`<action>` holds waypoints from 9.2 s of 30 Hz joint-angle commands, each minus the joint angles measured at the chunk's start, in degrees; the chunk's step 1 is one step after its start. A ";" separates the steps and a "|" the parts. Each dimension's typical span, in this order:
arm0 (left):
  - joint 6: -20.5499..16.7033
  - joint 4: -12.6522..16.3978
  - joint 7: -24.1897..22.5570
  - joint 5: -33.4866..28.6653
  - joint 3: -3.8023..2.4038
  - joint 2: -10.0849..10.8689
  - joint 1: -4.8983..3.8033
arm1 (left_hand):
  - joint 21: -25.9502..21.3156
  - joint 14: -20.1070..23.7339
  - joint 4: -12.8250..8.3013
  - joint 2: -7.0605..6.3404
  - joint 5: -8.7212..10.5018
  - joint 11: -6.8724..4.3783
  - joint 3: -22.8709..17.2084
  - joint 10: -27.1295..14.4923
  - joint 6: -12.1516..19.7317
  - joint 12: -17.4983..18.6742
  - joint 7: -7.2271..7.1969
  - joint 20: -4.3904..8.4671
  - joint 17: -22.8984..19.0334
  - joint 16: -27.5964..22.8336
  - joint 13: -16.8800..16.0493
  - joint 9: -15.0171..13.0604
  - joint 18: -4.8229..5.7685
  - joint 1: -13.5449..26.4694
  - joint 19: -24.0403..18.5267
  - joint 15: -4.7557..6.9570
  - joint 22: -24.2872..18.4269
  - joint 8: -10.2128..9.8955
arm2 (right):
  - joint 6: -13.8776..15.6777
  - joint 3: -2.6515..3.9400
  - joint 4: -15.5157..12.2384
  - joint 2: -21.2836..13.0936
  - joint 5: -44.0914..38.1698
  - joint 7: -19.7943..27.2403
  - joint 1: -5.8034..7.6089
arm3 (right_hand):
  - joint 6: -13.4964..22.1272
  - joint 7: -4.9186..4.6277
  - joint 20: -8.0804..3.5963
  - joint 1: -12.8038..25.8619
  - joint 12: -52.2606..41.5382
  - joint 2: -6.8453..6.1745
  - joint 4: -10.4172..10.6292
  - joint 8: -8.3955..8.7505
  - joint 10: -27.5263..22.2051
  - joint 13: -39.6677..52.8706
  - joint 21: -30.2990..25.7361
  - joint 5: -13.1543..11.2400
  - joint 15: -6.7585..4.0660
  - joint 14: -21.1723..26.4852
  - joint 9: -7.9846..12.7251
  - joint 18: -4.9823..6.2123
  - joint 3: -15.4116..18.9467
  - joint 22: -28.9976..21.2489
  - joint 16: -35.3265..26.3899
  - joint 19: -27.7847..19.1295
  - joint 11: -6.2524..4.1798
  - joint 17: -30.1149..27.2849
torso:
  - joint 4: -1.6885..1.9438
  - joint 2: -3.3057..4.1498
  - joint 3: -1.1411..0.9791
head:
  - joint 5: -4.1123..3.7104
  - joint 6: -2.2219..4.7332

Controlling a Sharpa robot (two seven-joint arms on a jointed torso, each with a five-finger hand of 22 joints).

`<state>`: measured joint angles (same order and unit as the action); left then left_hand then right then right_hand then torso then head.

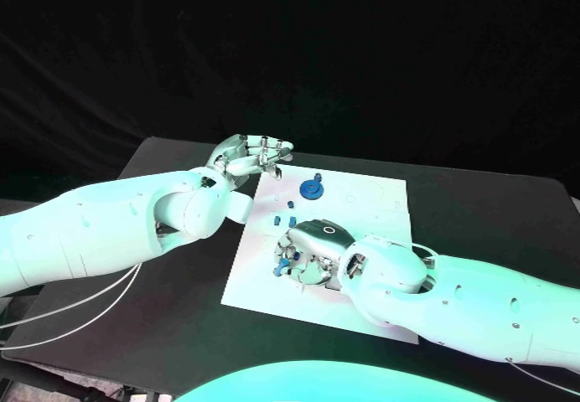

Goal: Assemble the parts on the task board

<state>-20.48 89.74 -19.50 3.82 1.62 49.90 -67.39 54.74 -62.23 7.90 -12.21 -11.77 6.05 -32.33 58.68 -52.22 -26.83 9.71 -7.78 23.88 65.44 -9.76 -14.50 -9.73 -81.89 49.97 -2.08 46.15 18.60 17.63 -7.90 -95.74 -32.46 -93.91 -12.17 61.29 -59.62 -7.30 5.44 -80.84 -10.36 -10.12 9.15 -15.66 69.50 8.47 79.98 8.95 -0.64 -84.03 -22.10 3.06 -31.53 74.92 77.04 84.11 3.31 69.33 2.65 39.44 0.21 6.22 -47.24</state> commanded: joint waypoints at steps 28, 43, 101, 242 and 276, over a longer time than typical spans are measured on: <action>0.93 0.19 -0.16 0.18 -0.04 0.10 0.08 | -0.22 -0.11 -0.27 0.28 -0.10 -0.13 -0.03 -0.35 0.15 -0.19 0.22 0.03 -0.10 -0.19 -0.08 -0.04 -0.78 -0.11 0.36 0.10 0.03 0.00 | -2.34 -0.23 0.12 1.48 -6.72 -1.81 -0.71 | 6.26 -1.52 0.47 2.55 1.75 -2.51 -0.24 3.64 -1.76 0.20 -1.02 -0.05 0.75 -1.53 1.01 -0.62 0.85 10.71 -0.03 0.98 1.45 -0.29 | 0.05 -0.08 0.04 | -0.03 -0.25; 0.99 0.20 -0.04 0.18 -0.04 0.24 0.08 | -0.25 -0.12 -0.32 0.31 -0.11 -0.15 -0.03 -0.40 0.14 -0.30 0.21 0.03 -0.12 -0.20 -0.11 -0.05 -0.79 -0.08 0.37 0.11 0.03 0.01 | 3.16 -0.23 -1.06 0.50 -7.42 -2.10 -1.03 | 10.30 -1.28 0.42 3.83 1.55 -3.54 0.21 6.04 -2.57 0.76 -1.72 -1.24 0.45 -1.37 1.80 -0.44 1.52 10.56 -0.28 0.70 1.00 -0.66 | 0.05 -0.04 0.01 | -0.03 -0.19; 1.54 0.45 0.14 0.18 0.37 1.51 0.10 | -0.28 -0.12 -0.35 0.31 -0.08 -0.14 0.03 -0.46 0.07 -0.45 0.19 0.02 -0.15 -0.23 -0.15 -0.08 -0.79 0.05 0.37 0.11 0.04 0.07 | 10.73 -0.59 -17.58 -30.68 9.42 -18.48 -3.09 | 6.40 1.43 -1.75 14.35 -63.99 -0.11 7.65 -7.24 8.86 63.57 8.61 4.75 -1.86 -4.12 -6.29 -2.74 22.40 14.66 7.96 5.34 -1.88 10.10 | -1.38 -0.62 0.31 | -8.97 0.78; 1.86 0.69 0.48 0.17 0.38 1.60 0.10 | -0.35 -0.15 -0.48 0.40 -0.10 -0.18 0.01 -0.60 0.02 -0.70 0.15 0.02 -0.19 -0.25 -0.21 -0.12 -0.80 0.11 0.40 0.14 0.04 0.13 | 11.81 -0.04 -16.22 -26.47 10.38 -16.26 -0.75 | 5.21 3.08 -2.99 12.59 -63.61 9.24 7.49 -12.61 11.08 67.45 8.44 4.09 -3.14 -4.07 -6.91 -2.71 35.61 14.61 8.55 5.27 -3.36 10.67 | -1.54 -0.79 0.39 | -8.27 0.22; 2.21 0.66 0.50 0.17 0.39 1.36 0.10 | -0.36 -0.15 -0.49 0.44 -0.10 -0.18 0.00 -0.64 0.03 -0.76 0.16 0.02 -0.21 -0.26 -0.22 -0.12 -0.80 0.15 0.41 0.13 0.04 0.12 | 7.32 -0.46 -15.06 -31.14 3.41 -18.95 -5.43 | 4.51 3.10 -2.83 7.42 -63.52 9.24 7.47 -11.84 11.12 67.66 8.96 6.41 -3.06 -4.16 -6.10 -2.82 36.19 14.77 8.81 5.47 -3.35 11.24 | -1.35 -0.66 0.35 | -9.19 0.09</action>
<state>-19.27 90.29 -18.59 3.84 2.04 51.32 -67.38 54.74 -62.23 7.90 -12.21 -11.77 5.84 -32.33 58.48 -52.22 -27.27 9.71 -7.78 23.73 65.44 -9.90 -14.54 -9.73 -81.89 49.97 -2.07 46.16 18.60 26.33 -8.35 -110.93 -63.74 -89.09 -30.48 55.98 -54.71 -4.22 2.47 -72.88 -74.05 -1.06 16.66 -27.81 80.75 74.95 88.85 14.99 -3.90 -84.02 -28.27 0.38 4.28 74.94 85.69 84.01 -0.19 74.93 1.25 38.76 0.55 -2.98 -47.08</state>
